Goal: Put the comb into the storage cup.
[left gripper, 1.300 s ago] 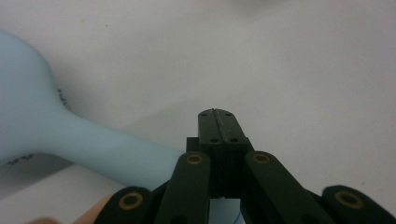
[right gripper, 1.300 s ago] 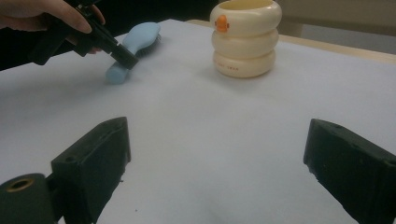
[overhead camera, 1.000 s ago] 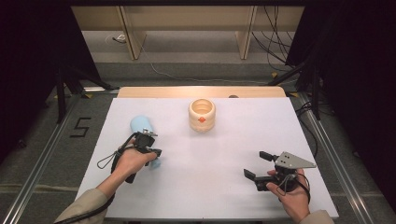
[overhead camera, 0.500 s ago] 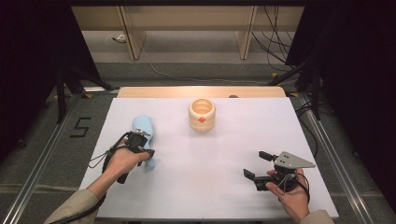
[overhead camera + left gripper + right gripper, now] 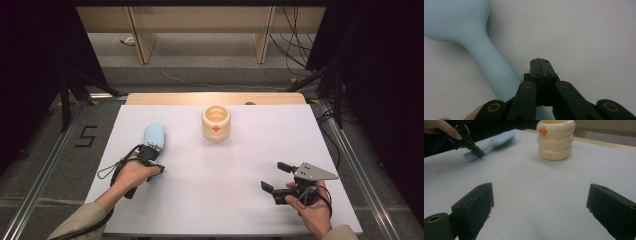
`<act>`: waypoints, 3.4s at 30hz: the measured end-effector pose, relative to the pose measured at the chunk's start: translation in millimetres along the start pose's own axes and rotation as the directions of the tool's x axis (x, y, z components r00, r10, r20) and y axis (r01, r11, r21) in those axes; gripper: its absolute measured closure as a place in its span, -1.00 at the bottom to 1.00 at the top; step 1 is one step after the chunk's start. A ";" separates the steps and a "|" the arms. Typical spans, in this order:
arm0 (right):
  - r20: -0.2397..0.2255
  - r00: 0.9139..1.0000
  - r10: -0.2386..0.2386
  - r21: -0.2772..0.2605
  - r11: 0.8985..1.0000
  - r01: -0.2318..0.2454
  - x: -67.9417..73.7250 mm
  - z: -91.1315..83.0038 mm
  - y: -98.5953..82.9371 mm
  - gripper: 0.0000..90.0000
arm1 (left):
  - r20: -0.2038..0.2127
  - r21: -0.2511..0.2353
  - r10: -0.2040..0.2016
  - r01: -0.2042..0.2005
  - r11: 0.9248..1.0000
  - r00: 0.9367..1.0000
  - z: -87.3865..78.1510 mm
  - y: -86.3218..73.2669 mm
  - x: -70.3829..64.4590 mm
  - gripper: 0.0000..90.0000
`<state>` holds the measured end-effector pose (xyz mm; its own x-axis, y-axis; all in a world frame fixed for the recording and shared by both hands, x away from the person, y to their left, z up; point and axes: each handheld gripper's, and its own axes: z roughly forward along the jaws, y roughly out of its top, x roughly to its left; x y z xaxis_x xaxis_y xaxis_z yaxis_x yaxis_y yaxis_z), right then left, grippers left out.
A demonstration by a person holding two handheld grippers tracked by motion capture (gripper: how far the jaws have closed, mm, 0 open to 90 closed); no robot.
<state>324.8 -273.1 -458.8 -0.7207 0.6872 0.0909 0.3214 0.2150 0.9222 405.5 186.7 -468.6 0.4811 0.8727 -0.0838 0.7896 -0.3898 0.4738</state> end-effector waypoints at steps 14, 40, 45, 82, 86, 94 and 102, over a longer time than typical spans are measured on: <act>0.002 1.000 0.003 0.005 1.000 -0.003 -0.2 1.0 -0.4 -0.82 | -0.022 0.014 -0.024 0.024 1.000 0.999 -3.4 -11.3 16.1 0.99; 0.001 1.000 0.007 0.007 1.000 -0.007 -0.4 1.0 -0.6 -0.82 | 0.007 -0.077 -0.045 0.046 0.996 0.999 -25.1 -5.9 15.2 0.42; 0.000 1.000 0.006 0.010 1.000 -0.006 -0.2 1.1 -0.7 -0.82 | -0.044 -0.124 -0.029 0.024 0.992 0.999 -33.9 3.9 15.9 -0.22; -0.006 1.000 0.010 0.016 1.000 -0.010 -0.6 1.9 -1.3 -0.82 | -0.148 0.097 -0.130 0.145 0.985 0.980 9.8 33.1 52.3 -0.53; -0.006 1.000 0.009 0.017 1.000 -0.009 -0.7 1.7 -1.2 -0.82 | -0.142 0.101 -0.133 0.148 0.984 0.981 10.4 34.9 52.5 -0.37; -0.006 1.000 0.009 0.017 1.000 -0.009 -0.7 1.8 -1.3 -0.82 | -0.130 0.108 -0.153 0.167 0.980 0.980 11.1 37.8 51.9 -0.07; -0.007 1.000 0.010 0.018 1.000 -0.010 -0.7 2.0 -1.4 -0.82 | -0.130 0.126 -0.153 0.170 0.977 0.980 13.7 39.9 53.0 0.14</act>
<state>326.1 -272.4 -460.9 -0.7216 0.6847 0.1027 0.3396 0.2208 0.9143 467.7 213.4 -466.1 0.3007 0.9529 -0.0408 0.9013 -0.2699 0.3389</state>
